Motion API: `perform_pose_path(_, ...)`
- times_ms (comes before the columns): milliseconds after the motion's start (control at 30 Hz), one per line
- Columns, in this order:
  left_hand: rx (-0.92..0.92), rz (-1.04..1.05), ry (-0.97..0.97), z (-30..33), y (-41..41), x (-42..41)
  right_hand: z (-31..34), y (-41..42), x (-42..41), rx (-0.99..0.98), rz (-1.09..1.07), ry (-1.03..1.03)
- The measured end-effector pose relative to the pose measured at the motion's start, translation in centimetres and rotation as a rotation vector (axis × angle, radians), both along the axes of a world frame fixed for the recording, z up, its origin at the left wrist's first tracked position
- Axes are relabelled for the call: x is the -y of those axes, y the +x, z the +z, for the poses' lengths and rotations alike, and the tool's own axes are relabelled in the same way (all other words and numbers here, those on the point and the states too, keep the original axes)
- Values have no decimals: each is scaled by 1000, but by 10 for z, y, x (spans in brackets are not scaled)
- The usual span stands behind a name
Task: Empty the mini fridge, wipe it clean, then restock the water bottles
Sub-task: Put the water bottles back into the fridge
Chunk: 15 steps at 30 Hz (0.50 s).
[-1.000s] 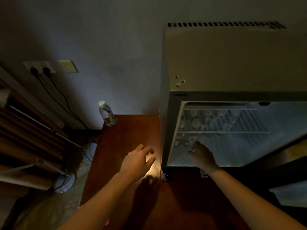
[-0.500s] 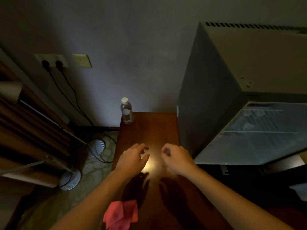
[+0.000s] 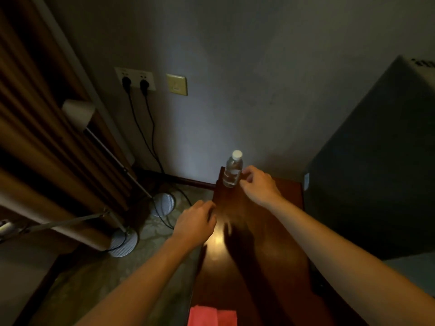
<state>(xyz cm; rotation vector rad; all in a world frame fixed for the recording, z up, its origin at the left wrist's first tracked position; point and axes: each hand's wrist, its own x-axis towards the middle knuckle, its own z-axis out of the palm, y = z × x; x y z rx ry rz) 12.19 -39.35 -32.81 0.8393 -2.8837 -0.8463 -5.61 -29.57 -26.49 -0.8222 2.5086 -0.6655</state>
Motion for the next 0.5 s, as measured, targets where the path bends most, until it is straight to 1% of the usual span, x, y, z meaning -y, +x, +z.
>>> perform_pose_path(200,5,23,54,-14,-20,33,-18,-48,56,-27,-40,40)
perform_pose_path(333,11,29,75,-25,-31,47,-36,-70,77,40,-78,69)
perform_pose_path(500,27,48,120,-36,-38,59,-59,-73,85,80,-55,22)
